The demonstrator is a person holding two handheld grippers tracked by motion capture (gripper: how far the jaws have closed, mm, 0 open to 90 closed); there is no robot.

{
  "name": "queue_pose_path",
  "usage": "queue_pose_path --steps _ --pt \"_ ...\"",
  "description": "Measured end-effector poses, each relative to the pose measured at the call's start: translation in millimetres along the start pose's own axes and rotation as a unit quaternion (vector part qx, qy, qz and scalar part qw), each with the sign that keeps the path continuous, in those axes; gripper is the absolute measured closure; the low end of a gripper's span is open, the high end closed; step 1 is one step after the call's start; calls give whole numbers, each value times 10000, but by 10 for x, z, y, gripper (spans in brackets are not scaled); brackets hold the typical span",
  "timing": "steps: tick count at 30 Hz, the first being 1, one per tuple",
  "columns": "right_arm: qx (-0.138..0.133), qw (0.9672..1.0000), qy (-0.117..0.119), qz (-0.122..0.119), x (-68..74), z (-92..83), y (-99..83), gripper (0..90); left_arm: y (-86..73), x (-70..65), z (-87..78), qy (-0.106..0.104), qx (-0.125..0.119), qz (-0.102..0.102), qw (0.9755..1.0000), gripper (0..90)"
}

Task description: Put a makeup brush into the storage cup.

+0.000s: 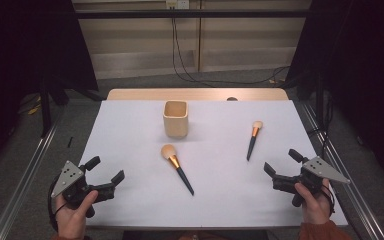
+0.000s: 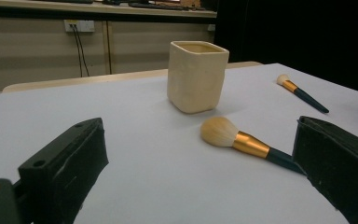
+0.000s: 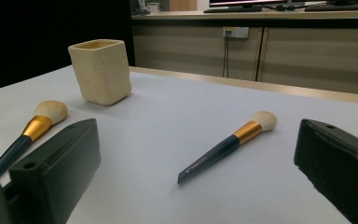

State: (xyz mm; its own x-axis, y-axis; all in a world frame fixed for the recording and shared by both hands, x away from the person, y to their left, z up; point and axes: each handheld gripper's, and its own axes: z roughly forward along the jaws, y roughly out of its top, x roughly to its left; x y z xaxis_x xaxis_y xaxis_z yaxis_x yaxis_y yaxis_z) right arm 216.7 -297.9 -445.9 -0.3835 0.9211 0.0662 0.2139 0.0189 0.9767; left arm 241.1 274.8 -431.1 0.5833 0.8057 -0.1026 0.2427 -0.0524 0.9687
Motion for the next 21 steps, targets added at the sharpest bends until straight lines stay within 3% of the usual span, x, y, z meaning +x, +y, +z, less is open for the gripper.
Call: queue_pose_path --steps 11,21 --pt "25 10000 25 58 -13 16 -10 0 -1 2 12 52 48 -27 10000 30" --pt "14 10000 83 -22 29 3 2 0 10 -61 -1 -11 85 118 9999 30"
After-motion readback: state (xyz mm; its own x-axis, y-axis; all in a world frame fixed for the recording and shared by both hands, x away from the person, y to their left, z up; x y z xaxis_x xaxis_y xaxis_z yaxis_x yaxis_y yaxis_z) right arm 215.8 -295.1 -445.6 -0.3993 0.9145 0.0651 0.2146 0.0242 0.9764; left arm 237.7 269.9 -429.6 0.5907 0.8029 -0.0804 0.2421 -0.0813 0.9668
